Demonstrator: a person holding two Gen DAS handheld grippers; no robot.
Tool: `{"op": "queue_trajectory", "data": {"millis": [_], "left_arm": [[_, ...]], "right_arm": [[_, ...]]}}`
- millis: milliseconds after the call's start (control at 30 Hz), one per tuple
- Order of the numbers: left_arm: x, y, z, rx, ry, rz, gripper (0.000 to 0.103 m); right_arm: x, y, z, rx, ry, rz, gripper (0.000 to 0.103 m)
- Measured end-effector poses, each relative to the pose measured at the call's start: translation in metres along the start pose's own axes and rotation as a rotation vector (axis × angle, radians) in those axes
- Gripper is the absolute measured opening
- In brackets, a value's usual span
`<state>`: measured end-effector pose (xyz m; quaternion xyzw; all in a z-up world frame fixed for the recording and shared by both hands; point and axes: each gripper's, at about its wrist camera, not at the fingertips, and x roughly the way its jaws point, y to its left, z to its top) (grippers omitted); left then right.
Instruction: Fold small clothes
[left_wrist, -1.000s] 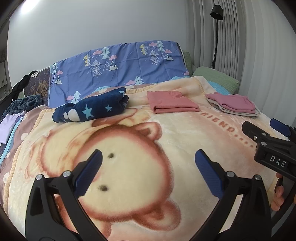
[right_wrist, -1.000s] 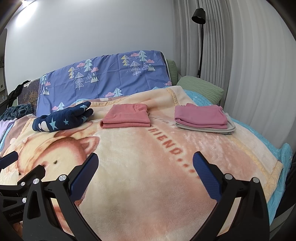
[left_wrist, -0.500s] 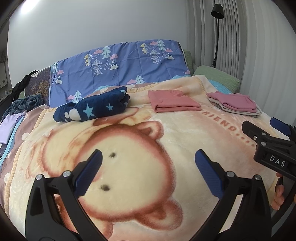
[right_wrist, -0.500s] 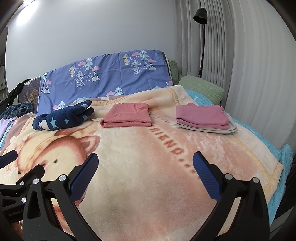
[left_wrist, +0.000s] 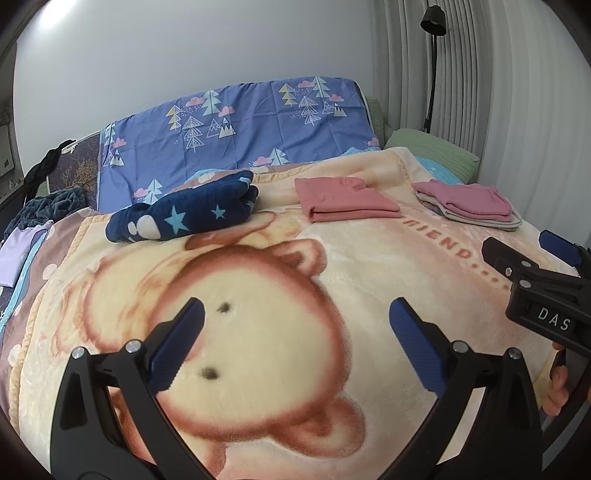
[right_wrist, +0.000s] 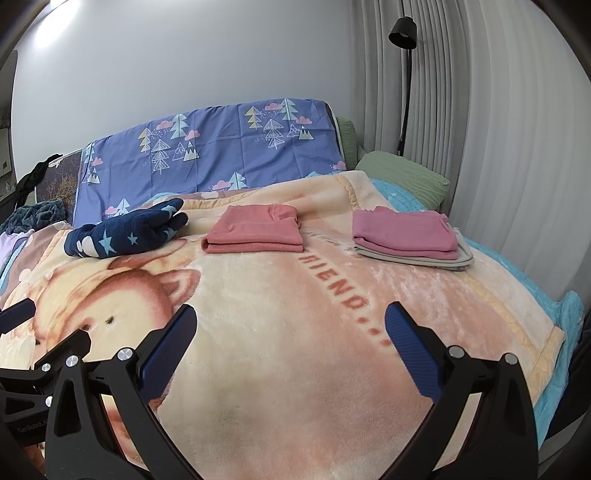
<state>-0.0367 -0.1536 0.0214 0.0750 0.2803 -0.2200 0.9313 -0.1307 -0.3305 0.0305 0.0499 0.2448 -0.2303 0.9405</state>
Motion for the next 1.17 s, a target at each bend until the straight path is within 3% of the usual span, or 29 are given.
{"op": "queue_trajectory", "data": {"millis": [1167], "left_arm": [[-0.002, 0.006, -0.011, 0.002, 0.013, -0.006, 0.101]], "right_arm": [[0.008, 0.002, -0.002, -0.007, 0.011, 0.0, 0.102]]}}
